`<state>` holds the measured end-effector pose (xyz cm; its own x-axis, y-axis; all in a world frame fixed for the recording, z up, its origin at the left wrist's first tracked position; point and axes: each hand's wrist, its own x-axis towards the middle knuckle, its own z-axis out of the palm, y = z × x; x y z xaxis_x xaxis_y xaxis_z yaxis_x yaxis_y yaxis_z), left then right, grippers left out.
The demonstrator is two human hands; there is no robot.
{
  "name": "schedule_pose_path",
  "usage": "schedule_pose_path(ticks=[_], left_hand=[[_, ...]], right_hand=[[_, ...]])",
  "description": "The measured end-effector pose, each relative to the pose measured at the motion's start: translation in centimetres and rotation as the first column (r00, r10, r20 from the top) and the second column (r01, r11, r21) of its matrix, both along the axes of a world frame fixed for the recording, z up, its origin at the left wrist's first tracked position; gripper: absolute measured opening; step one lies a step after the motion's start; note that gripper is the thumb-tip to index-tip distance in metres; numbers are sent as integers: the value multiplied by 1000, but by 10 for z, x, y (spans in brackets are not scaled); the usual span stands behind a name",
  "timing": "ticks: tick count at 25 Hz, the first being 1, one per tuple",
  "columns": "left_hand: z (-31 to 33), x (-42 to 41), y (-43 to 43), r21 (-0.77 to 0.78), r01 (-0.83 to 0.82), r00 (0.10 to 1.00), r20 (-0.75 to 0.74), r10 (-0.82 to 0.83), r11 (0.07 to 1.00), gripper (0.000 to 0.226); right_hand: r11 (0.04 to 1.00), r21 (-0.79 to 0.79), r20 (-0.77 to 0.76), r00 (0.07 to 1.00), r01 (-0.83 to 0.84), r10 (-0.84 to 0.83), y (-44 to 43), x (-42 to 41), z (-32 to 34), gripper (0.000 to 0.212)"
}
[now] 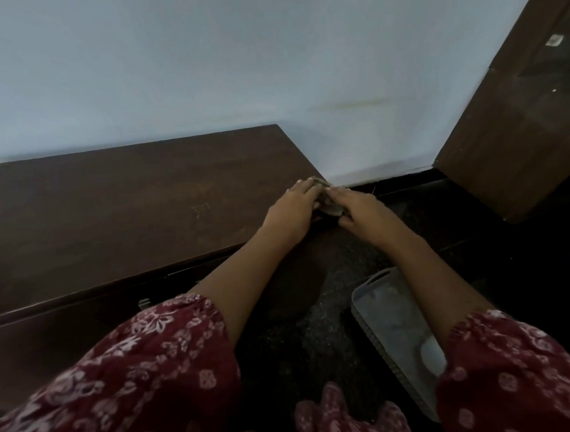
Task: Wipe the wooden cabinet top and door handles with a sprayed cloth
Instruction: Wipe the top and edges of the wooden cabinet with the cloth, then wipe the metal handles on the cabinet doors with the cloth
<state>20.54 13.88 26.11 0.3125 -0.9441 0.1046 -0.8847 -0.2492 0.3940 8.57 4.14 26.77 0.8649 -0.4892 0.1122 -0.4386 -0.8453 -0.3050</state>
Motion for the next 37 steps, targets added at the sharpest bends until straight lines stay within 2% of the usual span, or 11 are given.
schedule_pose_path(ticks=[2, 4, 5, 7, 9, 11, 13, 16, 21, 27, 37], left_hand=[[-5, -9, -1, -67, 70, 998, -5, -70, 995, 49], [-16, -25, 18, -279, 84, 988, -100, -116, 957, 49], [-25, -37, 32, -395, 60, 978, -159, -133, 917, 48], [-48, -60, 65, -510, -82, 934, -340, -113, 856, 42], [-74, -77, 94, -368, -299, 763, -646, -11, 880, 39], [-99, -85, 114, -184, -395, 440, -898, 9, 900, 35], [-123, -85, 132, -156, -475, 316, -949, 3, 866, 22], [-153, -81, 161, -190, -630, 310, -950, 19, 753, 8], [-169, -62, 188, -266, -735, 346, -938, 8, 624, 7], [-156, -37, 195, -427, -755, 515, -856, 47, 497, 15], [-148, -7, 185, -491, -782, 603, -752, 266, 384, 14]], right_hand=[[986, -24, 61, 985, 163, -161, 8, -16, -4, 54], [911, 229, 231, 890, 343, -393, 25, -34, -15, 44], [797, 487, 298, 790, 357, -536, 38, -43, -19, 38], [375, 920, 254, 565, 109, -785, 69, -64, -31, 25], [65, 979, 165, 559, -195, -813, 110, -84, -56, 37], [35, 976, 154, 573, -213, -805, 140, -87, -76, 78], [-110, 942, 134, 658, -317, -741, 164, -79, -100, 60], [-39, 988, 100, 812, -149, -575, 191, -48, -127, 81], [290, 945, 290, 788, -149, -542, 209, -2, -150, 58], [338, 889, 451, 712, -308, -538, 222, 40, -153, 22], [700, 691, 604, 676, -180, -422, 219, 80, -135, 13]])
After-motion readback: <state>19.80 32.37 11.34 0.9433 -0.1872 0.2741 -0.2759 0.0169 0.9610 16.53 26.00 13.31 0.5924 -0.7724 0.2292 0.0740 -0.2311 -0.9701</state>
